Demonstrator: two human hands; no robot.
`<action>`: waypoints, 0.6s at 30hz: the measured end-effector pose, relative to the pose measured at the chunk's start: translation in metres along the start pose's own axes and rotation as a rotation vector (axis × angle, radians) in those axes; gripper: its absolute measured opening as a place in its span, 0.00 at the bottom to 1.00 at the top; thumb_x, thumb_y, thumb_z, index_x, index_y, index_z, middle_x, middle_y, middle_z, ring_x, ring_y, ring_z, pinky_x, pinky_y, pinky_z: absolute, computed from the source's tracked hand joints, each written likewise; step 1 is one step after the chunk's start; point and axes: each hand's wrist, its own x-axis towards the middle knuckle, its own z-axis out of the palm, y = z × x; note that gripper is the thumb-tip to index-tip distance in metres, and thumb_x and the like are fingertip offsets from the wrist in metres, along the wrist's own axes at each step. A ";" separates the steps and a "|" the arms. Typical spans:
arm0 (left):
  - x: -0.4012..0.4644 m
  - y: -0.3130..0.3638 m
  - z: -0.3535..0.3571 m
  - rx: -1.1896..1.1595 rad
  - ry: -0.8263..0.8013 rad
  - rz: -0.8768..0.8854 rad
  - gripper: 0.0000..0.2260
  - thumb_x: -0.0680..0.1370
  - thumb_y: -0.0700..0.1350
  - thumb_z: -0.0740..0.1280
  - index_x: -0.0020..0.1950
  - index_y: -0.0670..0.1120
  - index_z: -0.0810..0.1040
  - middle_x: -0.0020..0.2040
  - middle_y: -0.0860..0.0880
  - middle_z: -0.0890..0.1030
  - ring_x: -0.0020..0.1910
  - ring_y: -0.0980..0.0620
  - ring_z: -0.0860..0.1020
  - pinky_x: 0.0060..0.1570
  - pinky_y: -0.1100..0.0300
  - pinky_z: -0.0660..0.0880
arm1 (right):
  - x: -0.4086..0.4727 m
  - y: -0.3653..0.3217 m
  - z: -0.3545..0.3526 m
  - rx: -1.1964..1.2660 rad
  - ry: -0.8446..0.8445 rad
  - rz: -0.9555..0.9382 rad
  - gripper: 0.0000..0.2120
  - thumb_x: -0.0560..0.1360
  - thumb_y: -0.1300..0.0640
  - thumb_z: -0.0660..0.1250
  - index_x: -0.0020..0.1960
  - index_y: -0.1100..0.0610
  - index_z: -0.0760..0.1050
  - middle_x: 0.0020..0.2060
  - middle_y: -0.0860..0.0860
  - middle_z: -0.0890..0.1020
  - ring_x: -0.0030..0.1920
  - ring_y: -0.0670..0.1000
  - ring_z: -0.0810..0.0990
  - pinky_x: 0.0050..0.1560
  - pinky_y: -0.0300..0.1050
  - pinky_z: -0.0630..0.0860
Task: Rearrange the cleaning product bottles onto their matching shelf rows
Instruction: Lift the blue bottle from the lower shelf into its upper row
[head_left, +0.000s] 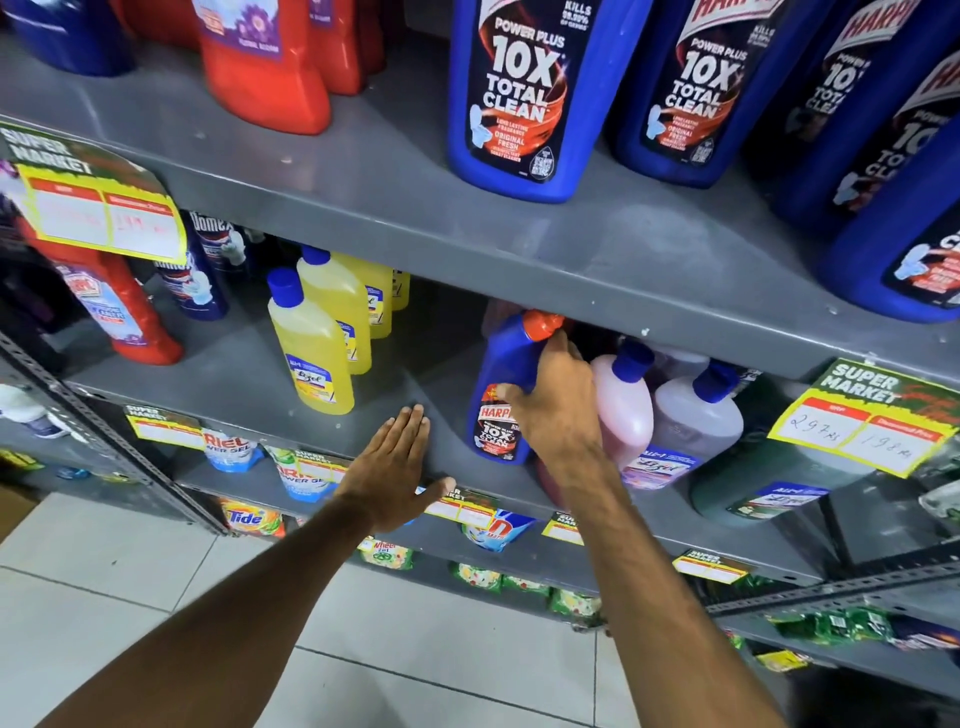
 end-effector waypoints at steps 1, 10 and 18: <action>0.000 0.001 -0.002 0.009 -0.020 0.000 0.44 0.81 0.71 0.46 0.84 0.39 0.43 0.85 0.40 0.42 0.84 0.43 0.42 0.83 0.49 0.44 | 0.001 0.001 0.001 0.002 0.010 0.002 0.30 0.72 0.58 0.80 0.68 0.63 0.70 0.63 0.61 0.80 0.61 0.65 0.80 0.59 0.54 0.76; -0.050 0.015 -0.039 -0.012 0.119 0.071 0.44 0.81 0.72 0.45 0.83 0.38 0.44 0.84 0.40 0.43 0.84 0.43 0.45 0.83 0.50 0.45 | -0.042 0.005 -0.004 0.076 0.053 -0.053 0.31 0.69 0.55 0.82 0.66 0.62 0.74 0.58 0.57 0.80 0.57 0.61 0.80 0.59 0.52 0.74; -0.122 0.041 -0.128 0.079 0.247 0.092 0.43 0.83 0.70 0.48 0.83 0.36 0.52 0.84 0.38 0.47 0.84 0.42 0.46 0.83 0.48 0.47 | -0.109 -0.019 -0.072 0.135 0.066 -0.164 0.26 0.69 0.52 0.82 0.62 0.56 0.76 0.53 0.51 0.82 0.53 0.55 0.80 0.54 0.45 0.76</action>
